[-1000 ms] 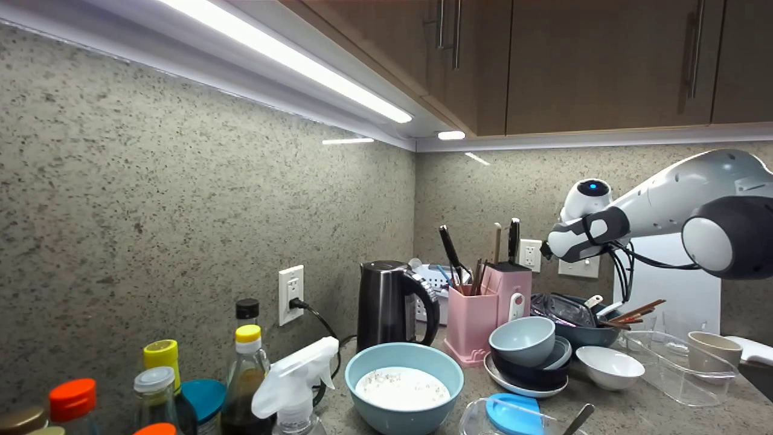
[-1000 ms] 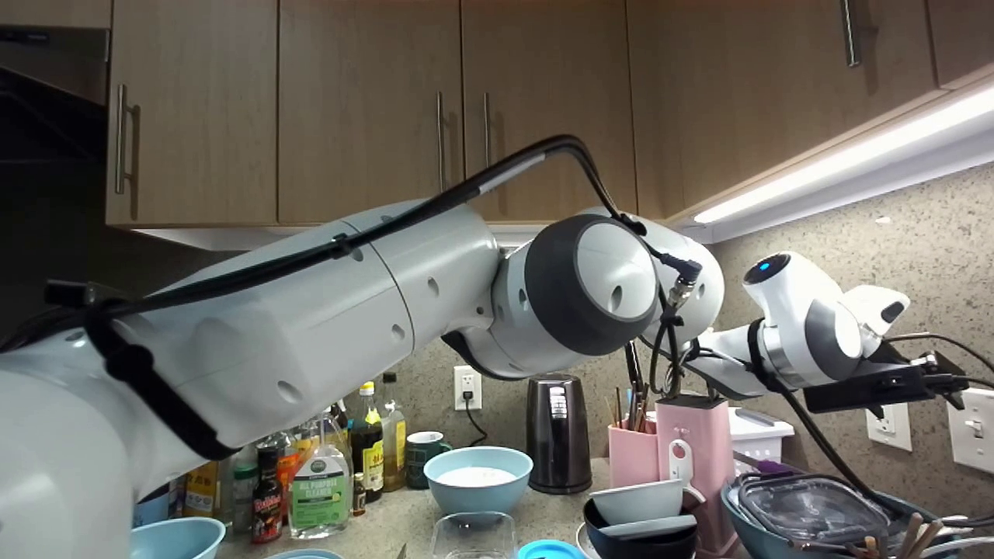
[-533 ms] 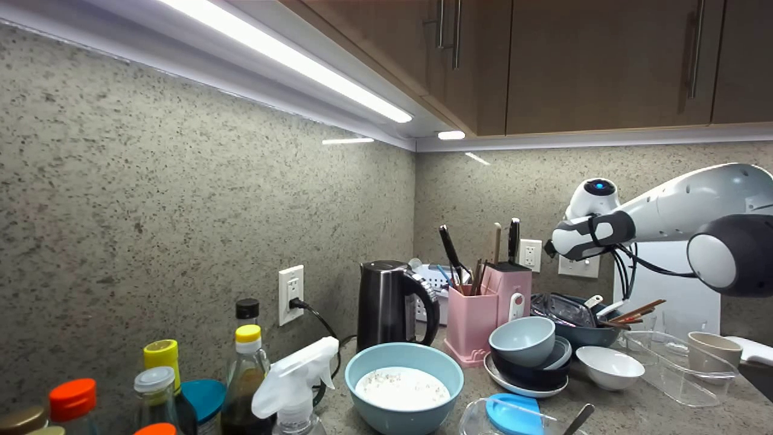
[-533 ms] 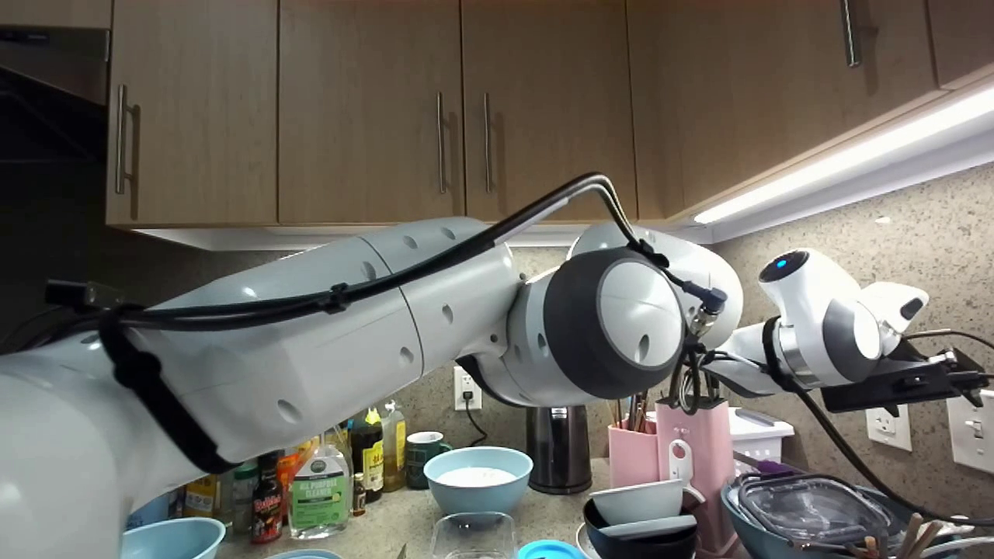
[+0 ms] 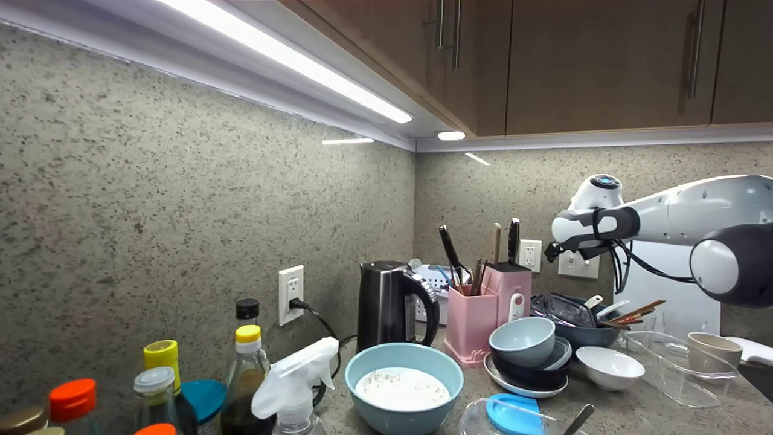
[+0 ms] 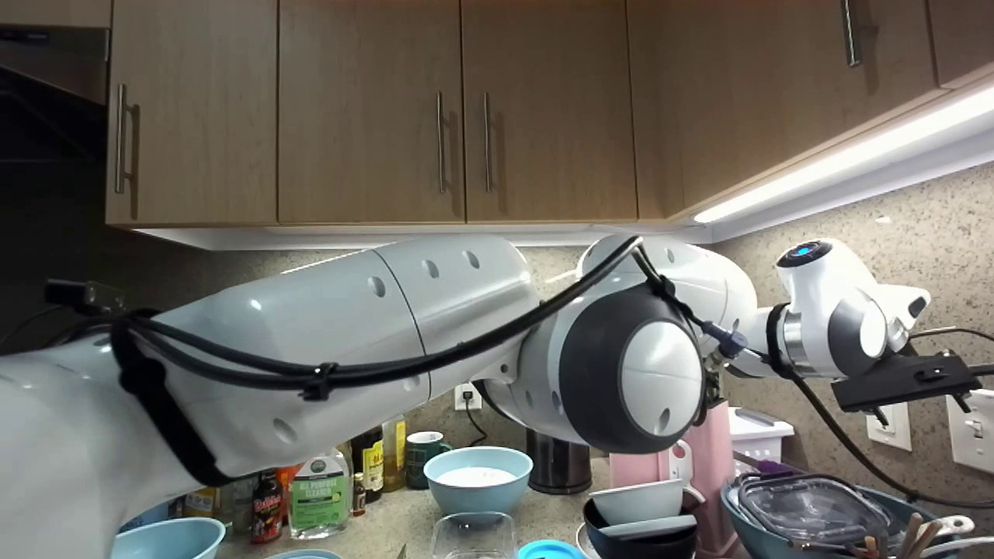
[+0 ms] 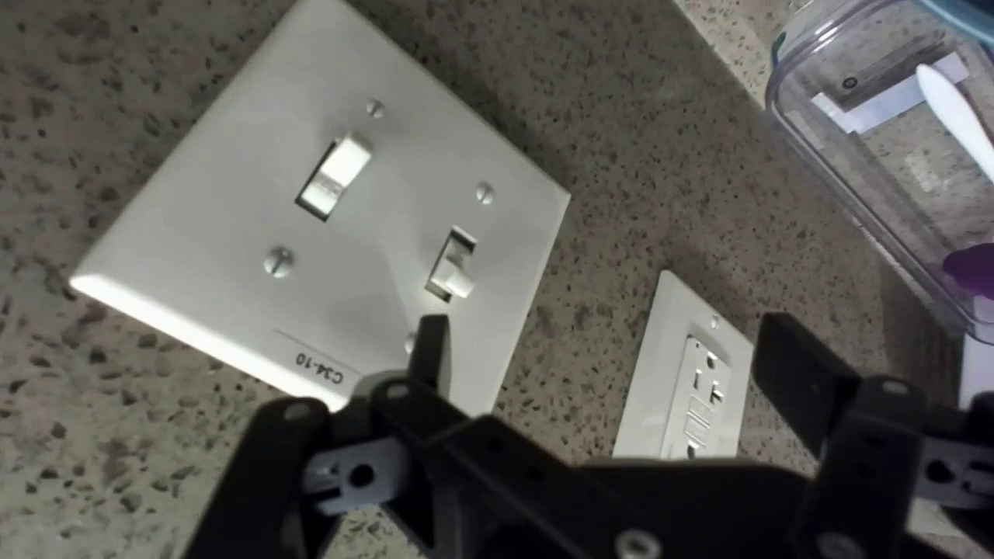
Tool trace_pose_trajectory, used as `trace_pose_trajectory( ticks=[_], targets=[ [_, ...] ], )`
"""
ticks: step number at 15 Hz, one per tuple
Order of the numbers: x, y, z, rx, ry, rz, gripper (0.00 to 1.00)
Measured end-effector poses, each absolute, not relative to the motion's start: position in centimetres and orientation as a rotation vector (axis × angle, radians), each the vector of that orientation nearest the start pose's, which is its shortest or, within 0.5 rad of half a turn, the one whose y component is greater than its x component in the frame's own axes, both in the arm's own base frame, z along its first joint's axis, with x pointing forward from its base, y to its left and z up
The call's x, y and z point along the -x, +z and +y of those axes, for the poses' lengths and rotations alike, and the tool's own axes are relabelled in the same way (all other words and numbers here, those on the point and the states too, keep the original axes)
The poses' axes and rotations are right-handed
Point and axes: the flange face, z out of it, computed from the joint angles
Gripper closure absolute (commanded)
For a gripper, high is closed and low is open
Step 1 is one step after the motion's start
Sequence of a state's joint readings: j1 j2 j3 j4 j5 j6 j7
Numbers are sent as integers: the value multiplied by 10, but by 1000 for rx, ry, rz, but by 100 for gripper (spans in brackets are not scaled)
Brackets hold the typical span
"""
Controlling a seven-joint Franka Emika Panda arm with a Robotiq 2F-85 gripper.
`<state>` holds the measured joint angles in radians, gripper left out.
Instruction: Turn off the left light switch
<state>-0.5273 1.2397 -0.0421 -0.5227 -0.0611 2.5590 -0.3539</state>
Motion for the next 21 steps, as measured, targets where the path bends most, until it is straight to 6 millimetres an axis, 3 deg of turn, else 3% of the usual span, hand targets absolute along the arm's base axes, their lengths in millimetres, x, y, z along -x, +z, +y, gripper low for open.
trace_pose_trajectory(
  ticks=[7,15,21],
  targets=[
    [-735,350,-439,3357,-1188,247,0],
    [-714,327,-474,3427,-1111,455,0],
    [-720,331,-463,3431,-1132,395,0]
  ],
)
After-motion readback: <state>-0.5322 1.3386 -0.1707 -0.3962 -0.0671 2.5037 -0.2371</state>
